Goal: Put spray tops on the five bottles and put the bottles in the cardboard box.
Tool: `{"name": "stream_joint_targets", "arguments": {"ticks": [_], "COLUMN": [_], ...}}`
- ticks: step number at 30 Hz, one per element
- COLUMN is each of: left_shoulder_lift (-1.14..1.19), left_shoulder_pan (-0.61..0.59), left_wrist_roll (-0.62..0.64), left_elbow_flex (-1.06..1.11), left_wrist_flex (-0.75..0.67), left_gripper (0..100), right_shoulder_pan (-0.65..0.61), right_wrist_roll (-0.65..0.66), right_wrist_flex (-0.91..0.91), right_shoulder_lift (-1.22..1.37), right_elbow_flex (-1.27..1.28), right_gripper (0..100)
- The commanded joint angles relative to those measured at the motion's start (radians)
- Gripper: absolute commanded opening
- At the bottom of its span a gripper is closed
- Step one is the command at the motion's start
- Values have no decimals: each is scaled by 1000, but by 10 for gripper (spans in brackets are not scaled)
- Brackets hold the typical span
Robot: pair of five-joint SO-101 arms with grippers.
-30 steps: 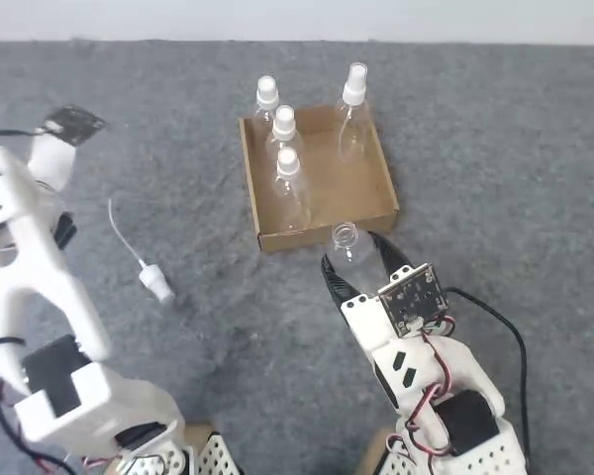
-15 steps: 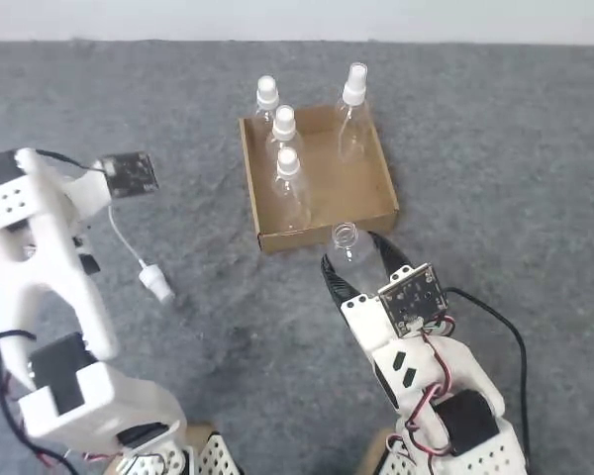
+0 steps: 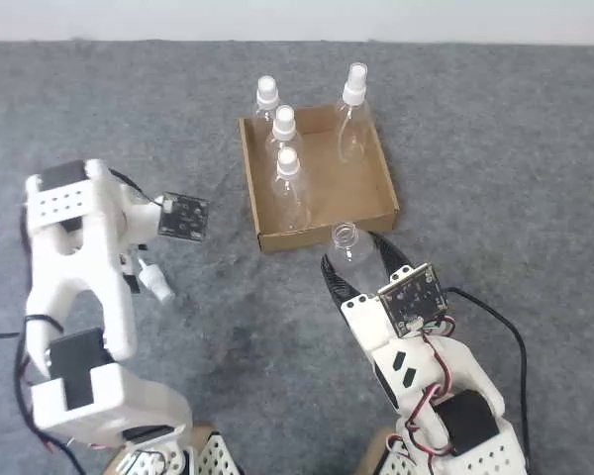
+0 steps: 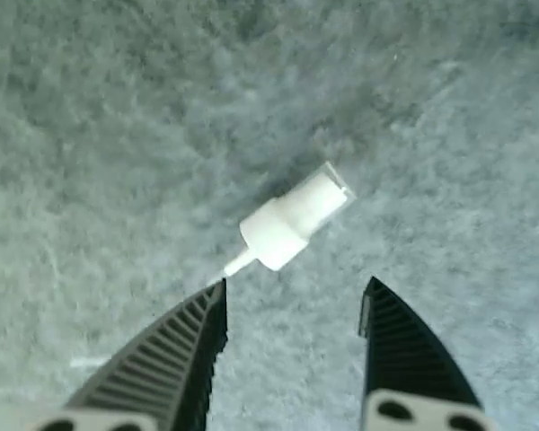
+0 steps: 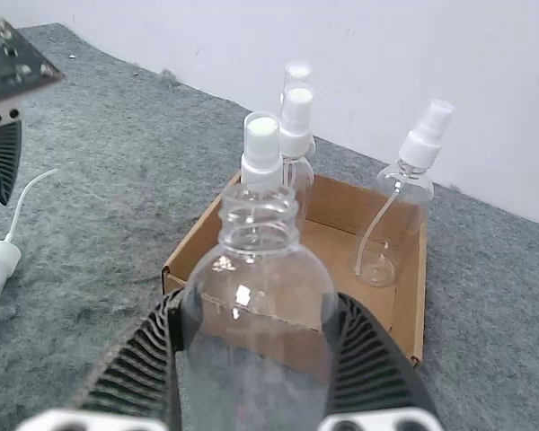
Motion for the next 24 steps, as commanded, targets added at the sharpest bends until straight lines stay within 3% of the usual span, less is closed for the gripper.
{"name": "stream_joint_targets", "arguments": {"ticks": [1,15,24], "left_shoulder_lift": [-64,-63,-63], "left_shoulder_pan": [21,61,80], "left_wrist_roll": [-23,-28,-28], "left_elbow_flex": [67,323,392], "left_wrist_flex": [-144,-457,-539], "left_gripper": [228,225,217], "right_shoulder_pan": [10,10,10], "right_wrist_roll": [2,2,2], "right_wrist_flex": [-25,-25,-25], "right_shoulder_lift": [8,8,8], "right_elbow_flex": [3,5,6], "right_gripper": [9,9,9]}}
